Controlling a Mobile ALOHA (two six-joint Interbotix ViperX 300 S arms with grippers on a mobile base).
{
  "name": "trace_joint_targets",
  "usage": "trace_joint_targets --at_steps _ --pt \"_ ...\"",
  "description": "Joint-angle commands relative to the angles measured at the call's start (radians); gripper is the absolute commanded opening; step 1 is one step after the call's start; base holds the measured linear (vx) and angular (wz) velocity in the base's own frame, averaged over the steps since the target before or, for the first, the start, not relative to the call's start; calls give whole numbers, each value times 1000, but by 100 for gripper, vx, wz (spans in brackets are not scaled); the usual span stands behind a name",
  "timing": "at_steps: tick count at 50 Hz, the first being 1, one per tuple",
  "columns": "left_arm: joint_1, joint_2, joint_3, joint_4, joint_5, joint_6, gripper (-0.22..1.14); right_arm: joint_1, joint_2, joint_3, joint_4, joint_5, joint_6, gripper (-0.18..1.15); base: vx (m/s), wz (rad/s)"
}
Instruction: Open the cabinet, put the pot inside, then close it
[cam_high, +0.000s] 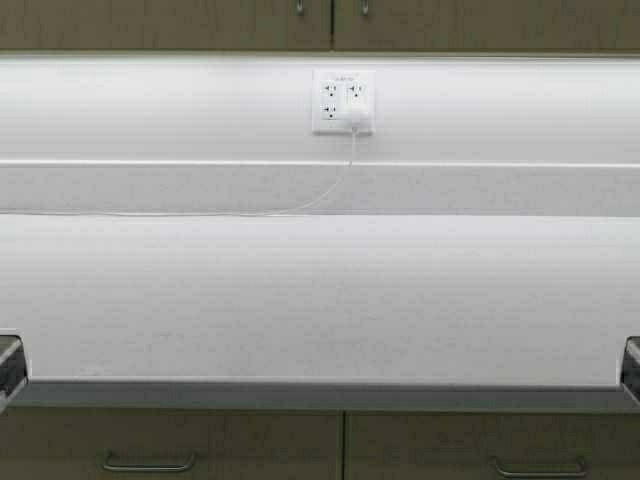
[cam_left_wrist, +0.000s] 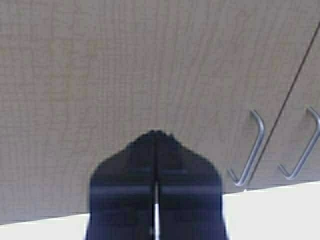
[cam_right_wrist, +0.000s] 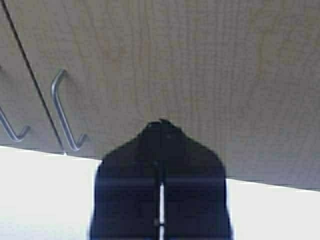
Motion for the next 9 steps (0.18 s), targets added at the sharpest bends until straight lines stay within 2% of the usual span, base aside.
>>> trace_joint_targets --at_steps 1,9 --pt "-3 -8 -11 0 -6 0 4 2 -12 -9 0 -3 0 7 0 0" --pt "-3 -6 -11 0 -6 0 4 0 -11 -9 0 -3 0 7 0 0"
